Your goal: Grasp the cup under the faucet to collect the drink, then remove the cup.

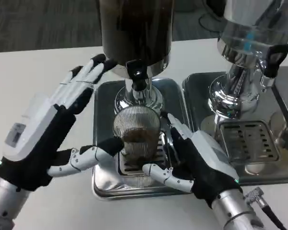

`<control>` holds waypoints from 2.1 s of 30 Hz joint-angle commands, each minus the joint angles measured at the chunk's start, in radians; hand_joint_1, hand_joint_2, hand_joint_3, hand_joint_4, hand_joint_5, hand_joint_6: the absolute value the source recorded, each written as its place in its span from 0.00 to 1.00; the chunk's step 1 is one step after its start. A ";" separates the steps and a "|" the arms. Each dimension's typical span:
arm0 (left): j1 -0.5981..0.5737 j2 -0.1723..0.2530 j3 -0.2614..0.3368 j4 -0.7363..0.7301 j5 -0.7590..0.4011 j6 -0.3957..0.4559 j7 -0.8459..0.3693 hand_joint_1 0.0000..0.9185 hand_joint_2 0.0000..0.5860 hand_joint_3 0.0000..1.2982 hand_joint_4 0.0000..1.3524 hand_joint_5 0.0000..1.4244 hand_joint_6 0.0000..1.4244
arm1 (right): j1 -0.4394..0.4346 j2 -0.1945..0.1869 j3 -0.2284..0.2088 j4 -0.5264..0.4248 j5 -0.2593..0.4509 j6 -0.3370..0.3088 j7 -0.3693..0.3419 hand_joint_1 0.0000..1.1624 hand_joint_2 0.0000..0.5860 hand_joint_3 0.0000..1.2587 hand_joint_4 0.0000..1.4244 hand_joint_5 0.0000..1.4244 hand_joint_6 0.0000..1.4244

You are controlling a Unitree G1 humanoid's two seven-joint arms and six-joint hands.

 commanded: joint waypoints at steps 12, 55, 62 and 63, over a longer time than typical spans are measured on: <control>0.134 -0.049 0.140 0.051 0.136 -0.008 0.199 0.00 0.27 0.04 0.00 0.01 0.00 | -0.021 0.027 -0.010 0.061 0.034 -0.034 -0.035 0.37 0.32 0.00 0.00 0.00 0.00; 0.169 -0.028 -0.014 0.269 0.147 0.137 0.298 0.00 0.30 0.08 0.00 0.01 0.00 | -0.120 0.076 -0.068 0.252 0.124 -0.162 -0.123 0.40 0.34 0.00 0.00 0.00 0.01; 0.182 -0.019 -0.006 0.263 0.134 0.138 0.293 0.00 0.30 0.09 0.00 0.01 0.00 | -0.129 0.093 -0.061 0.299 0.126 -0.204 -0.147 0.45 0.32 0.00 0.00 0.00 0.06; 0.183 -0.018 -0.005 0.262 0.131 0.139 0.291 0.00 0.31 0.09 0.00 0.02 0.00 | -0.129 0.097 -0.060 0.303 0.132 -0.213 -0.146 0.45 0.32 0.00 0.00 0.00 0.08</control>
